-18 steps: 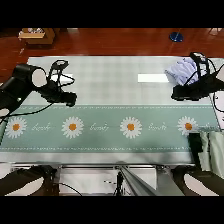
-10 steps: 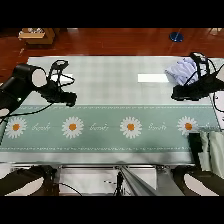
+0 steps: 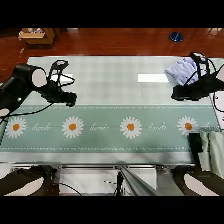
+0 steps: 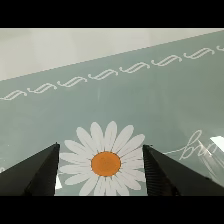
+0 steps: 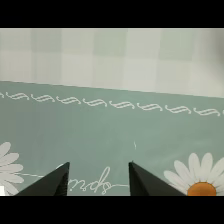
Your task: Fold the shirts.
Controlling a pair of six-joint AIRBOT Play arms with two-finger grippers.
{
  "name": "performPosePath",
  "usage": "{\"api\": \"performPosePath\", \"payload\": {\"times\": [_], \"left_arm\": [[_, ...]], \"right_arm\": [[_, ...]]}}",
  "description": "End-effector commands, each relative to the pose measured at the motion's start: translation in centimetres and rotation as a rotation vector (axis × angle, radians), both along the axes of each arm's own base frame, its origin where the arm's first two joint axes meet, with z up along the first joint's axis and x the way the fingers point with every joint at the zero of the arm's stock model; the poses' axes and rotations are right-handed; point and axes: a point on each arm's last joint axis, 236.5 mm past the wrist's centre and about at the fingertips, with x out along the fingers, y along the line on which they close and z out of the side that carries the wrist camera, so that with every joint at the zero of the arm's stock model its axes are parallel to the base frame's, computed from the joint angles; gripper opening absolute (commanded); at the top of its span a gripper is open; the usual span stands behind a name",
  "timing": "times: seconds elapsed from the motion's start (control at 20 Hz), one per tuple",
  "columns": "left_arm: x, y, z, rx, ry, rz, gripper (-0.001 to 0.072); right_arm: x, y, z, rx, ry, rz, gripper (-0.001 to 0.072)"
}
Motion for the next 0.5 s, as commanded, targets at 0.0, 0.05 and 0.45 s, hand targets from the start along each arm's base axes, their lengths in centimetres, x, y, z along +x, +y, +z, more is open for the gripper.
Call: {"api": "performPosePath", "payload": {"times": [0.0,0.05,0.45], "left_arm": [[0.0,0.0,-0.2,0.001,0.003,0.0,0.0626],[0.0,0.0,-0.3,0.002,0.007,0.0,0.0626],[1.1,0.2,-0.8,0.023,-0.025,-0.046,0.0625]], "right_arm": [[0.8,0.0,0.2,0.002,-0.033,-0.004,0.0449],[1.2,0.0,0.4,0.002,-0.053,-0.007,0.0449],[6.2,-0.2,3.0,-0.016,-0.293,0.013,0.045]]}}
